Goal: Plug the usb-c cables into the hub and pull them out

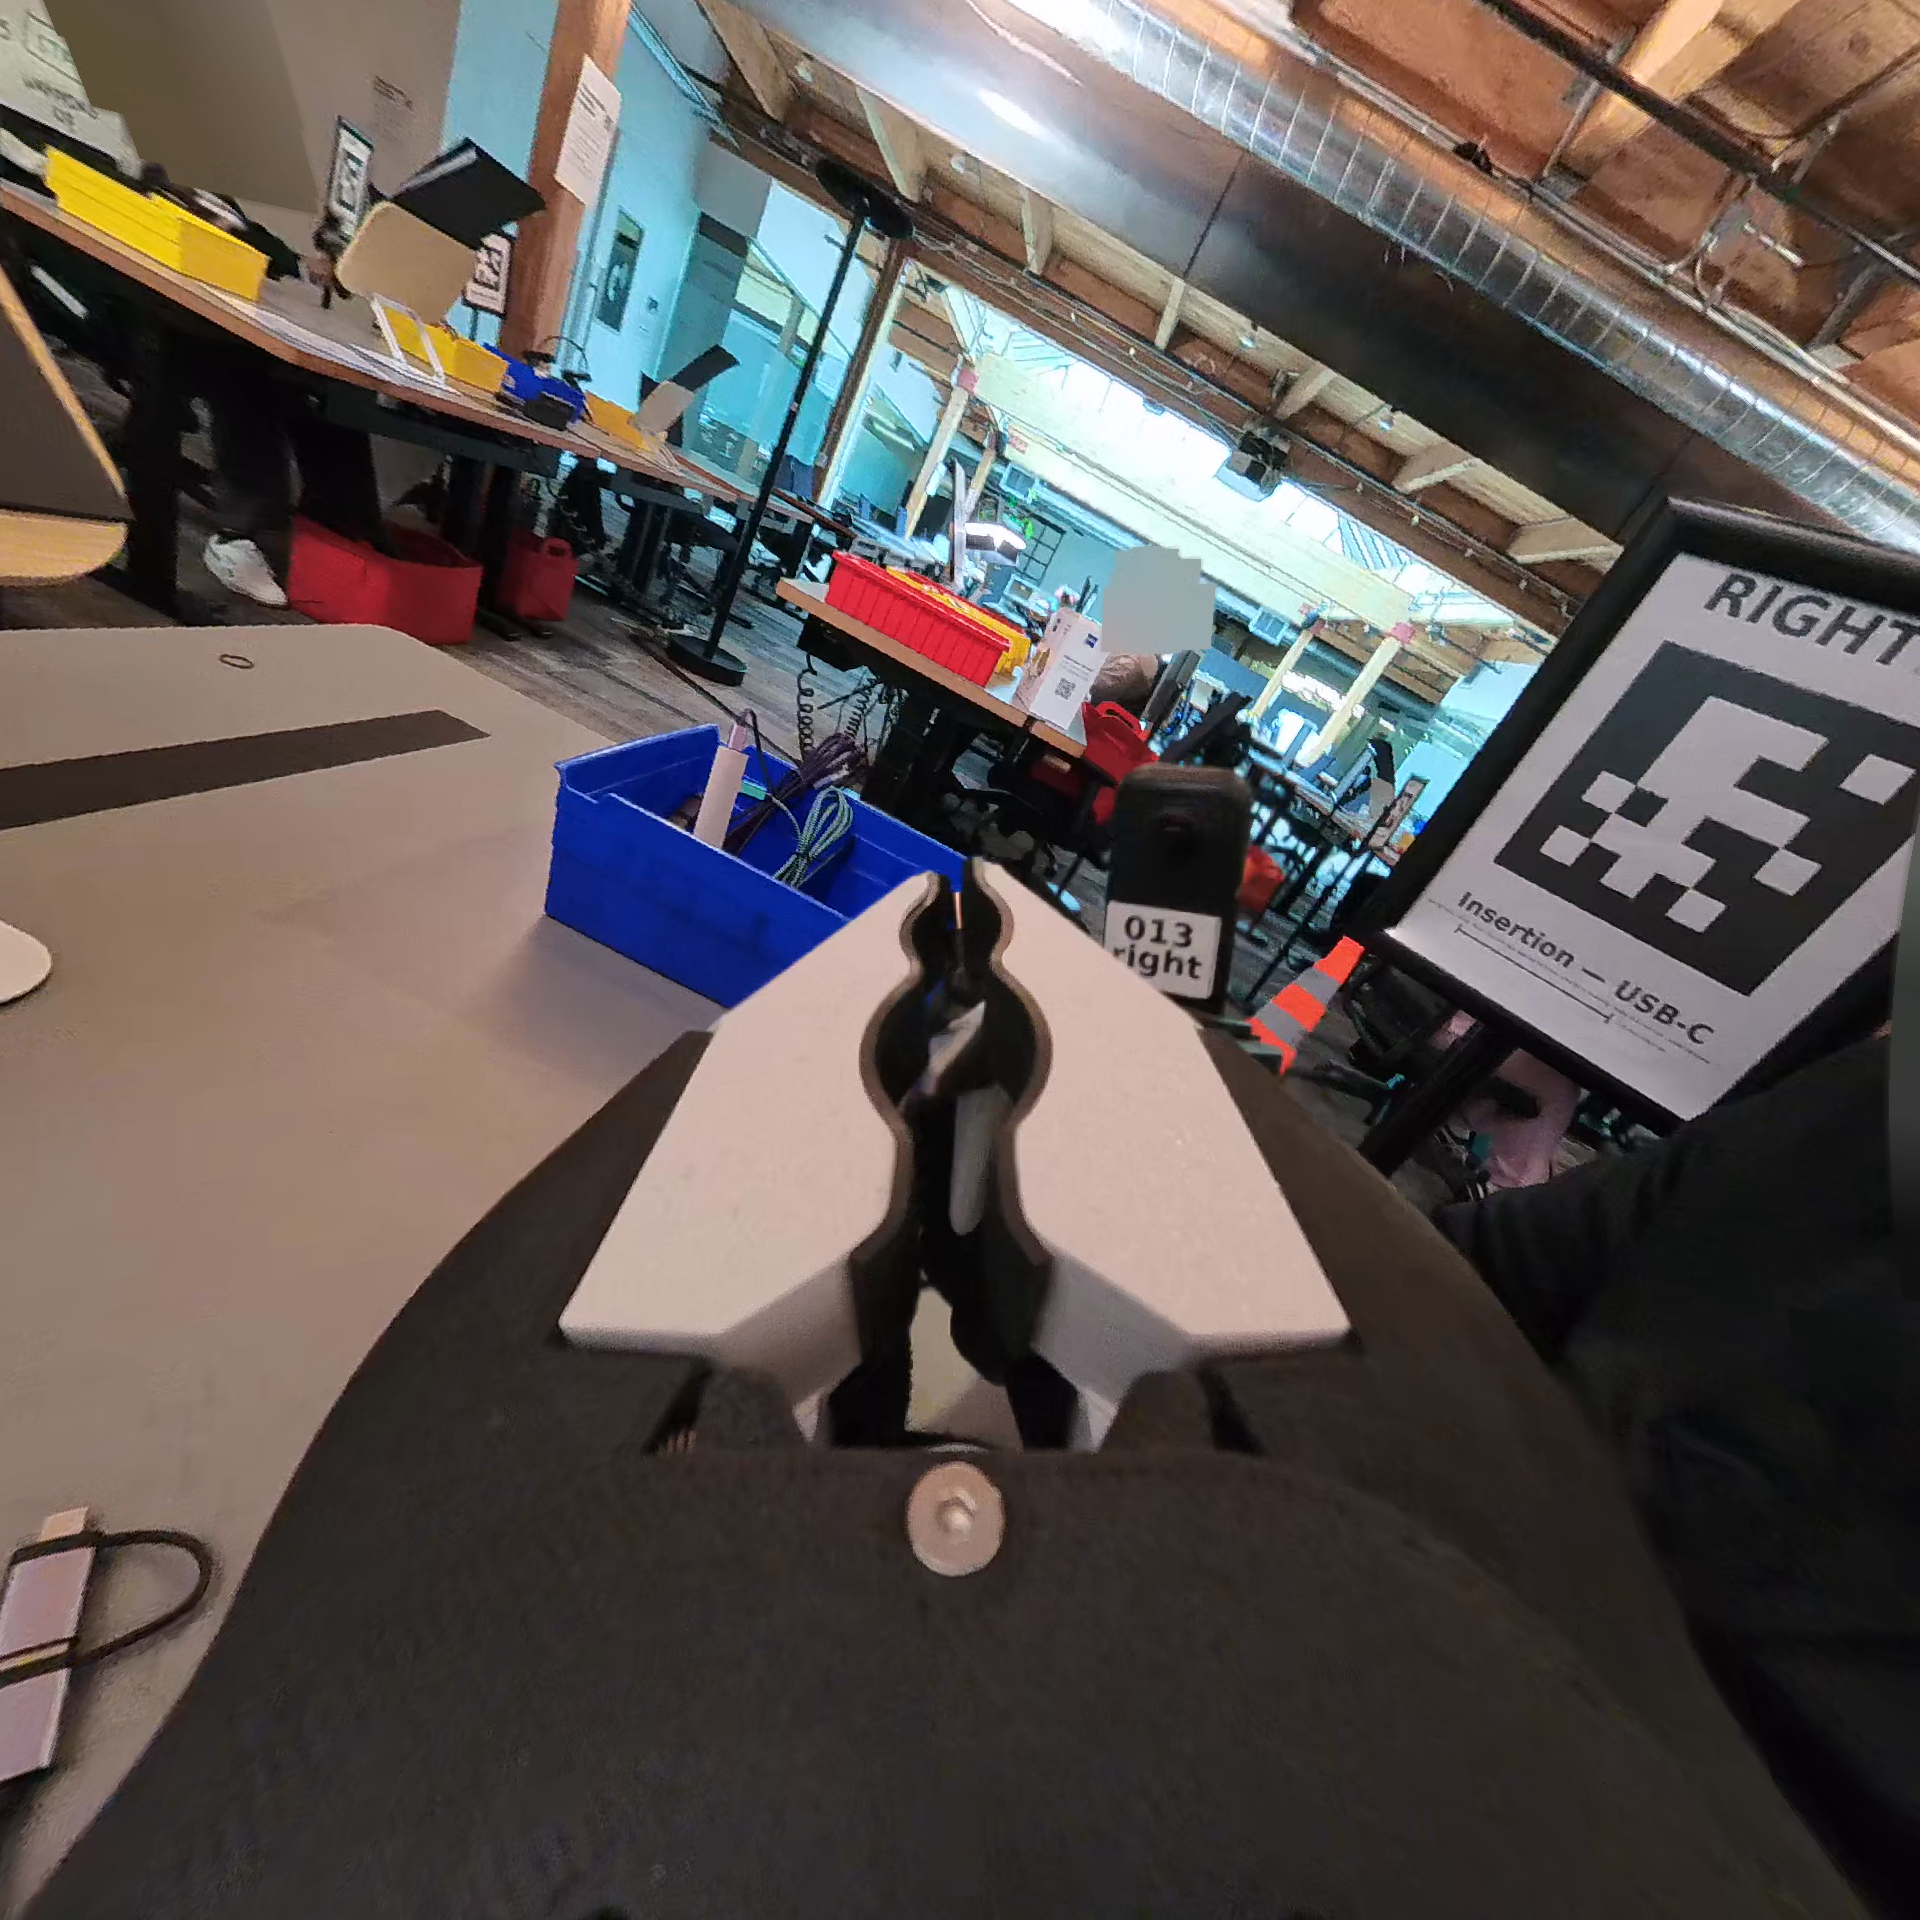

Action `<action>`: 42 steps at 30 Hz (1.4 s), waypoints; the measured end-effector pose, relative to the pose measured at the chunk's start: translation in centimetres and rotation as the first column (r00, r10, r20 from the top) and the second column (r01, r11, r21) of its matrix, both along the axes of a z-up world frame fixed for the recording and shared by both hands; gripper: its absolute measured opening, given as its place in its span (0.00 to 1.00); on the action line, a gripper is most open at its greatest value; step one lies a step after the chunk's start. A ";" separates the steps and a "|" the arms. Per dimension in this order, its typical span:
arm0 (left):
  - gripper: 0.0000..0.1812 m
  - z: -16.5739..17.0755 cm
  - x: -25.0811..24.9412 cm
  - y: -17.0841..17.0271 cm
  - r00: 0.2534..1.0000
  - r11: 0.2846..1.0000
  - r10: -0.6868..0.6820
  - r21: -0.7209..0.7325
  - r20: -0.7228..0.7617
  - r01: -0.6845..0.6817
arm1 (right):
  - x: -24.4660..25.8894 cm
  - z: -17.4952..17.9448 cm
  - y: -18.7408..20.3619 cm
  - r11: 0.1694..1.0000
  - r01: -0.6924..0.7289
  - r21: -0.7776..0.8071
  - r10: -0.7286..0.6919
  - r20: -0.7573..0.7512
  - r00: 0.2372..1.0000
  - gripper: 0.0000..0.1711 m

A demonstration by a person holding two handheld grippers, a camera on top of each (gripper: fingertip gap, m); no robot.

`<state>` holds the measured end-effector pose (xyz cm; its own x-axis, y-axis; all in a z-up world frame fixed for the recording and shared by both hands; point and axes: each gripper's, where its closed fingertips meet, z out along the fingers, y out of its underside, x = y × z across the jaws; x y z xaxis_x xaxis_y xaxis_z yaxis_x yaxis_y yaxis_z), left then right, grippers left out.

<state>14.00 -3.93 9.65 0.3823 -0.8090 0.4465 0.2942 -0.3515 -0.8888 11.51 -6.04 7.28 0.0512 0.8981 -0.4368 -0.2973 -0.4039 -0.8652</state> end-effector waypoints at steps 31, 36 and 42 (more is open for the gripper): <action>0.00 1.4 1.1 -0.2 0.907 0.999 0.026 0.032 0.419 -0.043 | 2.0 2.9 0.9 0.977 -0.168 -0.133 0.085 -0.478 0.874 0.05; 0.00 1.9 1.0 -0.4 0.882 0.998 0.017 0.039 0.472 -0.040 | 2.3 3.0 0.8 0.981 -0.153 -0.122 0.072 -0.502 0.862 0.02; 0.00 1.8 0.8 -0.5 0.862 0.999 0.012 0.035 0.506 -0.035 | 2.2 2.7 0.8 0.978 -0.171 -0.118 0.094 -0.484 0.870 0.02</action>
